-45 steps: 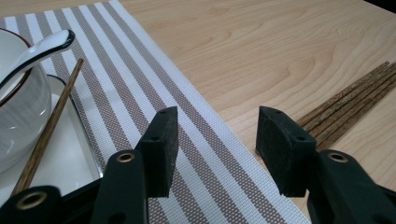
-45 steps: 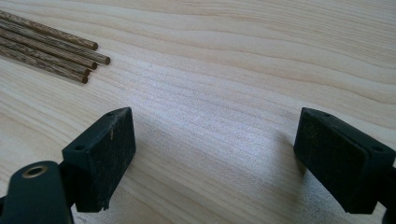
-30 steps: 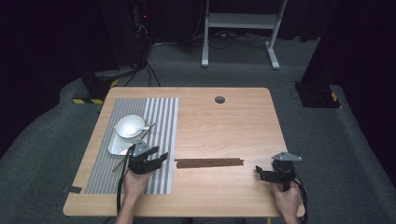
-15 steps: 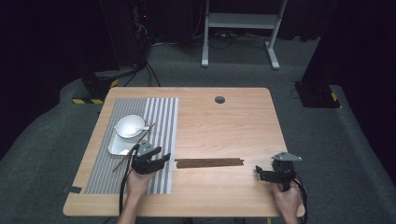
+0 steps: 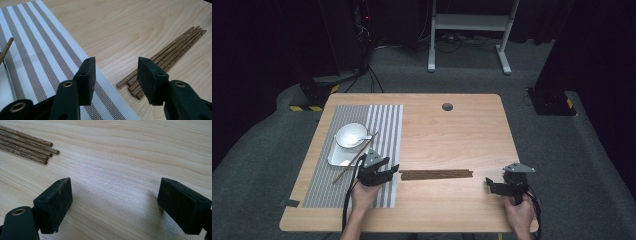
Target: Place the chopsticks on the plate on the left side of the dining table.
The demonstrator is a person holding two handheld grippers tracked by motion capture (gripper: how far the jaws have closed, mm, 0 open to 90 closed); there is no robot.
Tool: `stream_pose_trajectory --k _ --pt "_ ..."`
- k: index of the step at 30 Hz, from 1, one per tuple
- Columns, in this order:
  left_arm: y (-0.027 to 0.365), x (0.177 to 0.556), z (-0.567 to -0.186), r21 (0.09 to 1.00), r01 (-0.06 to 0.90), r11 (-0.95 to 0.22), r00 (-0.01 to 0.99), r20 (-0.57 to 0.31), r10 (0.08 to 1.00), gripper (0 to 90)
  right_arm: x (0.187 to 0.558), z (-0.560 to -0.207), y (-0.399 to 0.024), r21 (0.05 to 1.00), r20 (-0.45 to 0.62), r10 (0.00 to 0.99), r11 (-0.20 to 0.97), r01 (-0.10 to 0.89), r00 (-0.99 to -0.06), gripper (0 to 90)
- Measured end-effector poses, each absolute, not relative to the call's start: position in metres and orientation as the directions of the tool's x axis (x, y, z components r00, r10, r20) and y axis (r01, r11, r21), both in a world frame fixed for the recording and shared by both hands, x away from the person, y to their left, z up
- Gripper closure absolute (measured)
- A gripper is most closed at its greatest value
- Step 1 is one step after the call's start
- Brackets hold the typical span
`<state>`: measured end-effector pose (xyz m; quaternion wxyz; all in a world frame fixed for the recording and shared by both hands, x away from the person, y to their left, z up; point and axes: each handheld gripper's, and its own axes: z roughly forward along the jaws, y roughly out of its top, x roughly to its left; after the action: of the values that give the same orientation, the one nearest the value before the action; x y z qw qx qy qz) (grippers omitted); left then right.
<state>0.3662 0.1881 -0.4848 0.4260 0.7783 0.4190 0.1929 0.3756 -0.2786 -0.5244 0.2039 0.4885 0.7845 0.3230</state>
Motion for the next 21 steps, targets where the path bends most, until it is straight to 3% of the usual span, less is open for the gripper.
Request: stream_pose_trajectory --k 21 --pt "0.172 0.369 -0.486 0.822 0.49 -0.291 0.602 -0.078 0.795 49.0 0.376 -0.524 -0.279 0.706 -0.004 0.898 0.314 0.635 -0.44 12.5"
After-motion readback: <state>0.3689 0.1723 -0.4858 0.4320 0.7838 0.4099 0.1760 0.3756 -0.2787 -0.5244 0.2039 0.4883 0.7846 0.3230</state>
